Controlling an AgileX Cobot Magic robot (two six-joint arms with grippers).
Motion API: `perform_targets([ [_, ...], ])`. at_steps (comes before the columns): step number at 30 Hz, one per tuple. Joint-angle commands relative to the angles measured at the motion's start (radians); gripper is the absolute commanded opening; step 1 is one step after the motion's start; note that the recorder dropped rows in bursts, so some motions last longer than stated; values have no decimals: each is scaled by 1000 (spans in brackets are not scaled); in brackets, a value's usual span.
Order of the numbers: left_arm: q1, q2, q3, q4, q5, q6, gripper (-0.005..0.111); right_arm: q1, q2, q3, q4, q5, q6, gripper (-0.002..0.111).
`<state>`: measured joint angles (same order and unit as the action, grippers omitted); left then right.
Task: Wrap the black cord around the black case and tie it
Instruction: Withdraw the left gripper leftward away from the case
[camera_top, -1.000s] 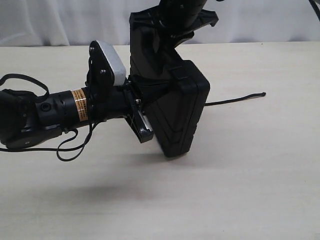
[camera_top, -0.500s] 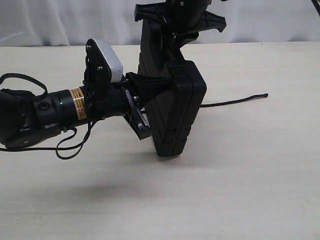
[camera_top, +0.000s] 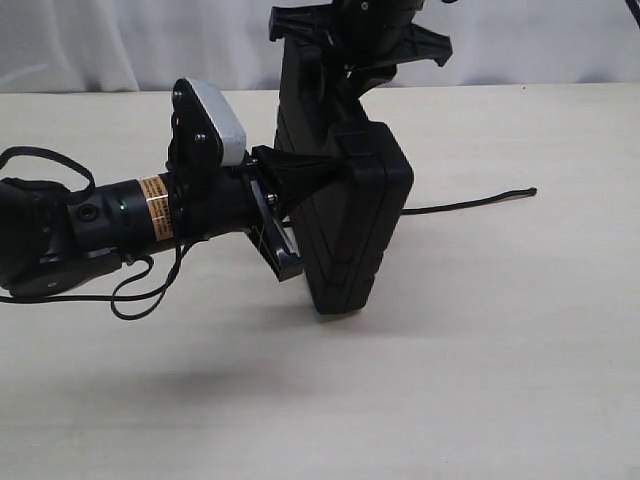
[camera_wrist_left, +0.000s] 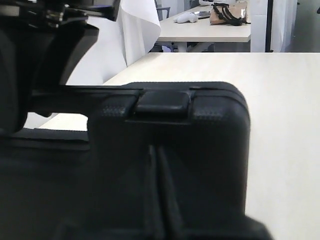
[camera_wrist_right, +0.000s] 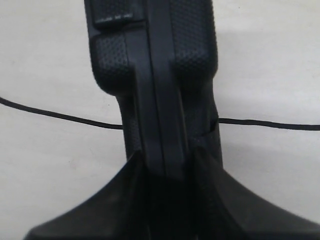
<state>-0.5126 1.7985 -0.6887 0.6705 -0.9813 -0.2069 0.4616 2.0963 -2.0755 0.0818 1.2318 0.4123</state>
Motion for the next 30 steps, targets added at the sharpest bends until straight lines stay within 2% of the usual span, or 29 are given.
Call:
perform_targets([
  [1,-4,-1,0,36,-29,-10,0,6,-11,-6,123,-11,47,4],
  [15,-4,-32,0,51,21,-10,0,6,-11,-6,123,-11,47,4],
  [23,0,-178,2,50,242,-10,0,6,-11,-6,123,-11,47,4],
  [27,0,-322,2,45,427,-10,0,6,-11,-6,123,-11,47,4],
  [30,0,-416,2,-12,549,-10,0,6,-11,-6,123,-11,47,4],
])
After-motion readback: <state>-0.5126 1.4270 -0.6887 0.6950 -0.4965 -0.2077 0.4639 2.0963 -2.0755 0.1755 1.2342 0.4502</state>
